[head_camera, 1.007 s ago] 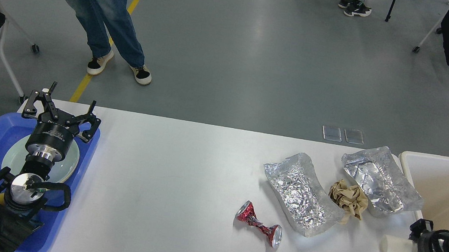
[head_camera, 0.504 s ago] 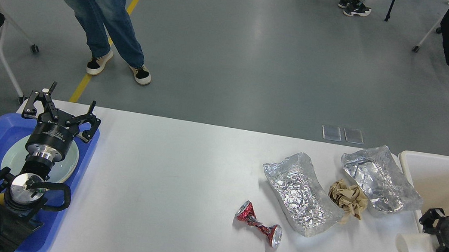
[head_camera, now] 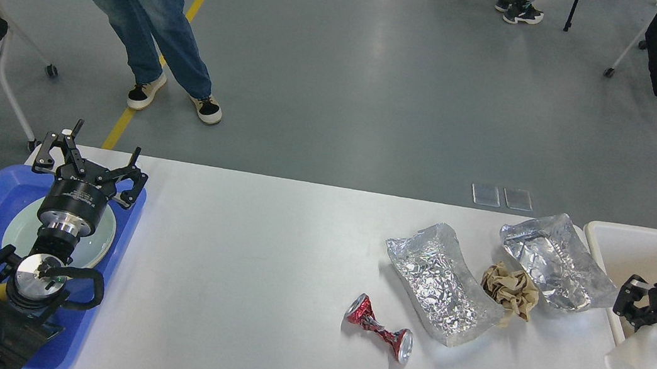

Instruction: Tidy desktop

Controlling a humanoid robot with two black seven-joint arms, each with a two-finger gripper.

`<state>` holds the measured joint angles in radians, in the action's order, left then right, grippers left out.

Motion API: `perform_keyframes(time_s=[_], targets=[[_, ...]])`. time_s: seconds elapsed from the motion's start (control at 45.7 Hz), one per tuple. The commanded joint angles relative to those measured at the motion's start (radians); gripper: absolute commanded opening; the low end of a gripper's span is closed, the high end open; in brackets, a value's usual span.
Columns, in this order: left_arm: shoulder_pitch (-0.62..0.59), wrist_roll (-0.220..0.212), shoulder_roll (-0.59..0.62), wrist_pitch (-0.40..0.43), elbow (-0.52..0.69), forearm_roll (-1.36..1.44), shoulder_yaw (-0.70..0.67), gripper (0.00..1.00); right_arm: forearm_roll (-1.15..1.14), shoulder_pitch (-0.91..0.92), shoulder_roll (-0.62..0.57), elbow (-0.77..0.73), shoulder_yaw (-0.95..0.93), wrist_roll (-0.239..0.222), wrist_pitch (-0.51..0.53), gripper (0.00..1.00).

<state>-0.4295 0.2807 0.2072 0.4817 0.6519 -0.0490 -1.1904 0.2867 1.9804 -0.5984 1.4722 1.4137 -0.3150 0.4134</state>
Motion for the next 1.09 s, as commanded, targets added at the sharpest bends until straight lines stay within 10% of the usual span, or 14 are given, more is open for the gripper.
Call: perform_keyframes(time_s=[0.0, 0.394, 0.832, 1.073], targets=[[0.000, 0.000, 0.000, 0.000, 0.000, 0.000, 0.000, 0.96, -0.040, 0.185, 0.029, 0.152, 0.067, -0.001, 0.001, 0.00], [0.000, 0.000, 0.001, 0.000, 0.000, 0.000, 0.000, 0.96, -0.081, 0.056, -0.040, 0.018, 0.070, -0.001, -0.087, 0.00], [0.000, 0.000, 0.000, 0.000, 0.000, 0.000, 0.000, 0.96, -0.081, -0.751, -0.127, -0.757, -0.346, 0.004, -0.156, 0.00], [0.000, 0.000, 0.000, 0.000, 0.000, 0.000, 0.000, 0.96, -0.083, -1.207, 0.097, -1.262, -0.584, 0.005, -0.298, 0.00]])
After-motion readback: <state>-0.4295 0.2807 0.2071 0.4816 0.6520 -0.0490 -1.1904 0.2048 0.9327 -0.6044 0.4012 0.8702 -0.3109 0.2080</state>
